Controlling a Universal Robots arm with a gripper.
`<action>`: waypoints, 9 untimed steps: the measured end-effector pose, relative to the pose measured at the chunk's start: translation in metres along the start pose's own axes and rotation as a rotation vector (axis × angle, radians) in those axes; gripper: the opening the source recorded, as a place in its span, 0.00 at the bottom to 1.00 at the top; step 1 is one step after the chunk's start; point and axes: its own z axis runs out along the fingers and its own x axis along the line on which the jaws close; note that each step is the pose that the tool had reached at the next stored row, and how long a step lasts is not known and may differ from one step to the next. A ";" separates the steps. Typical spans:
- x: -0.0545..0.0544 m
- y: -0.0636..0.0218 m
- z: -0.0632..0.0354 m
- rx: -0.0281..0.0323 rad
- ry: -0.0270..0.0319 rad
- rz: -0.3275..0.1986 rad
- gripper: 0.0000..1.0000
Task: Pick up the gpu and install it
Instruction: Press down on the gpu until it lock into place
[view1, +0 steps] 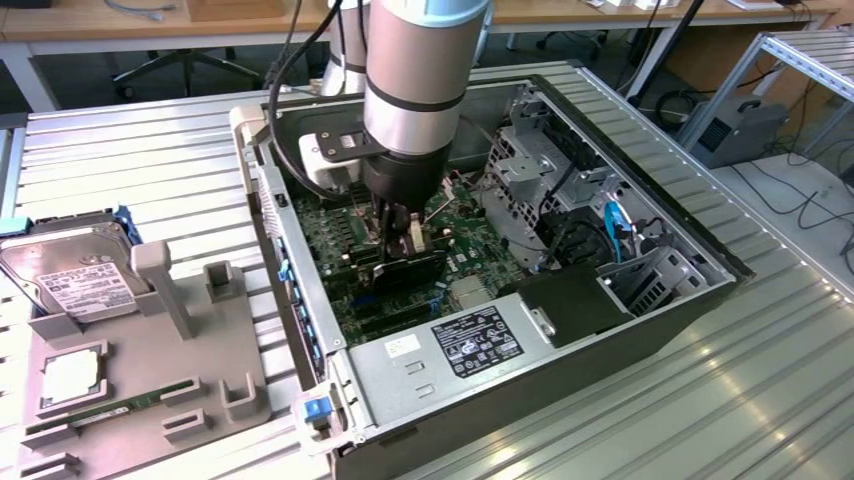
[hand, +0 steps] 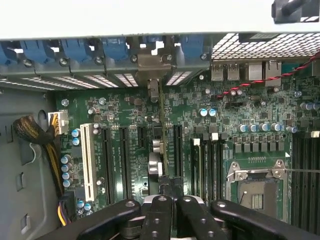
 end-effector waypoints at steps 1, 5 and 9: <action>0.000 0.0000 0.0001 0.0001 -0.0001 0.000 0.11; 0.000 0.0000 0.0001 0.0001 -0.0002 0.000 0.11; 0.000 0.0006 0.0001 0.0001 -0.0002 0.000 0.11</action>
